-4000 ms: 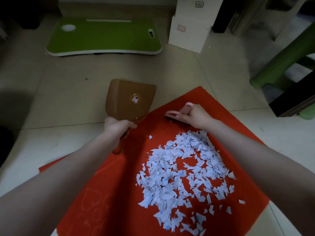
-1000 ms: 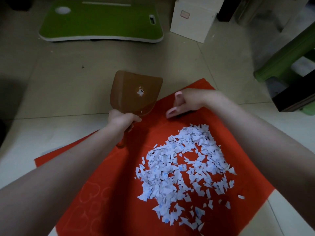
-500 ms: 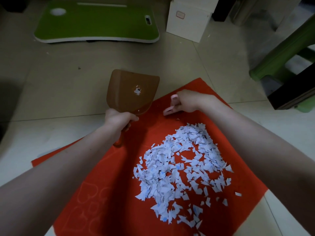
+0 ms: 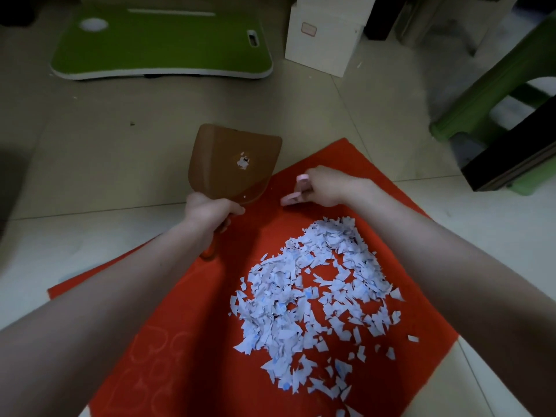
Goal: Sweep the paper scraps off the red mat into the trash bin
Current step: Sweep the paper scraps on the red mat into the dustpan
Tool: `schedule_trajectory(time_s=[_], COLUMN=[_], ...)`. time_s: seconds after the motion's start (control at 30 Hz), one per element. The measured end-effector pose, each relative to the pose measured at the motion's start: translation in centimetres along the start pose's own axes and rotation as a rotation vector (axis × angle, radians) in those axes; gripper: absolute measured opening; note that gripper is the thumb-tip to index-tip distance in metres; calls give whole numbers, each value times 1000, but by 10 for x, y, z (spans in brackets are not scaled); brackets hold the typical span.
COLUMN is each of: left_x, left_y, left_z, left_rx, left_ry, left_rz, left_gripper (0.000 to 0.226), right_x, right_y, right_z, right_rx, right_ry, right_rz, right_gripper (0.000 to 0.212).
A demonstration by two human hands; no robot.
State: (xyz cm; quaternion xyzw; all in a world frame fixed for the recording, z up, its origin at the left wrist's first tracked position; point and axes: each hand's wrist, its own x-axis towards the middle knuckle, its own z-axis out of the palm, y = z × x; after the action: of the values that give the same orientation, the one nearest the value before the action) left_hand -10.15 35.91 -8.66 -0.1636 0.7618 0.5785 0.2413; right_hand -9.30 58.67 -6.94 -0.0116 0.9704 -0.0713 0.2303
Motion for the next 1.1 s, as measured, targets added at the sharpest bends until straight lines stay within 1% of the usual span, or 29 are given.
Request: schedule_trajectory(time_s=[0.07, 0.13, 0.17, 0.27, 0.33, 0.37, 0.43, 0.5, 0.53, 0.57, 0.6, 0.67, 0.73, 0.77, 0.83, 0.97, 1.03, 1.1], left_x=[1, 2, 3, 6, 6, 6, 6, 8, 9, 10, 11, 11, 11, 12, 12, 13, 13, 14], left_y=[0, -1, -2, -3, -3, -3, -3, -3, -4, -5, -6, -9, -10, -10, -10, -12, -13, -13], left_z=[-2, -5, -6, -8, -7, -7, -6, -7, -7, -8, -9, -10, -11, -11, -12, -11, -10, -10], left_rx=[-8, -10, -9, -1, 3, 0, -10, -19, -24, -28, -32, -34, -37, -40, -42, -42, -44, -42], left_ry=[1, 4, 8, 21, 18, 15, 6, 6, 7, 7, 10, 13, 11, 9, 7, 0, -10, -16], left_rz=[1, -6, -10, -16, -17, -15, -11, -5, -2, 1, 0, -9, -18, -21, -24, -29, -33, -36], left_gripper=[25, 25, 25, 25, 24, 24, 24, 25, 25, 24, 24, 24, 25, 25, 24, 25, 26, 26], right_x=[-9, -24, -28, -30, -24, -20, -9, 3, 8, 14, 18, 21, 24, 25, 31, 38, 40, 43], right_y=[0, 1, 2, 1, -4, -6, -6, 0, 5, 10, 14, 21, 19, 15, 11, 7, 9, 9], right_z=[-8, -22, -29, -41, -36, -32, -17, 0, 7, 13, 18, 26, 31, 33, 38, 47, 51, 52], right_rx=[-61, -115, -125, -134, -110, -100, -114, -151, -173, -200, -230, -285, -350, -388, -431, -433, -354, -286], right_ry=[-139, -165, -124, 113, 230, 266, 287, 247, 256, 290, 311, 277, 244, 265, 372, 361, 329, 325], right_rz=[-35, 8, 24, 18, 55, 73, 87, 139, 156, 137, 78, -80, -168, -201, -267, -321, -302, -282], right_gripper=[25, 33, 37, 43, 41, 37, 24, 39, 43, 40, 34, 27, 25, 22, 15, 26, 29, 27])
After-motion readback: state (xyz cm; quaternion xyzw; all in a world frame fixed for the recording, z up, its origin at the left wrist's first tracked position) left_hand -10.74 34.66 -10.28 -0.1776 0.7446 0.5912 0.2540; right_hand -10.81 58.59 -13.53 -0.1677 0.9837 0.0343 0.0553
